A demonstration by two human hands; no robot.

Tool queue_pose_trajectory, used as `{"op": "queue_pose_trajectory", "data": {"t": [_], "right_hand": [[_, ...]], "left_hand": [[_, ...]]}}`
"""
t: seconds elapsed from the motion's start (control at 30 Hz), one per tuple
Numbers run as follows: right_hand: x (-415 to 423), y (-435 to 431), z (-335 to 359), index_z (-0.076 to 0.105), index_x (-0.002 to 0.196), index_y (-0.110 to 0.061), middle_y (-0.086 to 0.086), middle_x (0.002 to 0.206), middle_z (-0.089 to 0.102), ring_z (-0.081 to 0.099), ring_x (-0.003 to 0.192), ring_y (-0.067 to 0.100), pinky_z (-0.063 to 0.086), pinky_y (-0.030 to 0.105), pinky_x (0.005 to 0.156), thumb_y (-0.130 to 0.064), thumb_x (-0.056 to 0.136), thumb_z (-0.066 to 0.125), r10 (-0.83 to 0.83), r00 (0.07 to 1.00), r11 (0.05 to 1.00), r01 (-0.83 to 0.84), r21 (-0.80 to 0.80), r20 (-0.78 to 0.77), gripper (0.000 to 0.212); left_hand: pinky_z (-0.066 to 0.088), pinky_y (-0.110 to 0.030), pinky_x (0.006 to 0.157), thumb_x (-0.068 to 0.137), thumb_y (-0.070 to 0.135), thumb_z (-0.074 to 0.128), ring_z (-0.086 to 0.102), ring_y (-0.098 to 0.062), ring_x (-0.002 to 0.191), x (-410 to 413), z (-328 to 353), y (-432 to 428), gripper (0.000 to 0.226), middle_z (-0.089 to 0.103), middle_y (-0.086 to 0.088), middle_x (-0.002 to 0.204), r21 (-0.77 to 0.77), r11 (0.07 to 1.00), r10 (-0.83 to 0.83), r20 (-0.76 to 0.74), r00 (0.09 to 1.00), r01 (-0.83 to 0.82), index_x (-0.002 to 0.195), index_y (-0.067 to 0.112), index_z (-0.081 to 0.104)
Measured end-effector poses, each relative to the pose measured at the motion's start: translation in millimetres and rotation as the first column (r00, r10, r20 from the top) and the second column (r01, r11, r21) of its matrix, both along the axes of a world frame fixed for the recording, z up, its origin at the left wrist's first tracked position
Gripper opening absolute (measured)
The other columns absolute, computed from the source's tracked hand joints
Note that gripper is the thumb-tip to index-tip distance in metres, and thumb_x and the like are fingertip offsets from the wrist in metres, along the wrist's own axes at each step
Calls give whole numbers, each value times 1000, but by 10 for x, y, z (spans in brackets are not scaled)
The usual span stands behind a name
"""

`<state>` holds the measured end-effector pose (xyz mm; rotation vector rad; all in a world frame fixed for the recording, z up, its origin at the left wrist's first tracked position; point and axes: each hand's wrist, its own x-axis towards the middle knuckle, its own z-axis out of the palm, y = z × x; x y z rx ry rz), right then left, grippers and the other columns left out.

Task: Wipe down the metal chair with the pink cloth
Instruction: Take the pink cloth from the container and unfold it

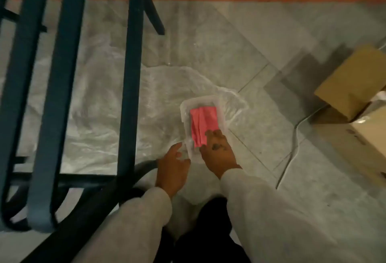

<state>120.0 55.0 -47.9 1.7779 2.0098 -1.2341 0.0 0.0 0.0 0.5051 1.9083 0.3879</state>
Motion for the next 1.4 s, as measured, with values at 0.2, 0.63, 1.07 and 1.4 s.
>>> {"op": "queue_pose_trajectory", "data": {"t": [0.2,0.63,1.07,1.4], "right_hand": [[-103,87,-805,12,155,-20,19,158,15,23,142,39,39,51,107,-24,100,45,184,967,978,-198,69,175,65],[-18,239,-774,59,123,-4,23,121,56,54,101,41,44,43,89,7,85,49,160,986,960,-165,226,39,41],[357,-179,2443,66,96,-13,-3,83,64,59,64,-8,44,5,56,-5,88,62,-465,818,880,468,-80,-339,12],[430,-232,4894,67,100,-14,11,97,74,70,92,33,56,48,82,2,89,62,-631,512,767,525,-370,-583,20]], "left_hand": [[41,-1,75,98,12,52,53,-10,107,137,-380,7,40,53,8,114,39,999,4,69,998,-7,136,21,47],[35,-18,92,92,21,58,56,-14,113,240,-326,-189,53,53,4,138,-96,995,-9,-57,998,4,142,26,43],[41,-34,105,91,29,48,58,-25,116,480,1855,-75,40,63,-4,128,-99,995,12,6,1000,-11,129,24,58],[58,-31,72,94,37,50,71,-26,96,215,4284,34,35,74,-13,103,-8,965,223,552,803,-262,110,12,70]]}}
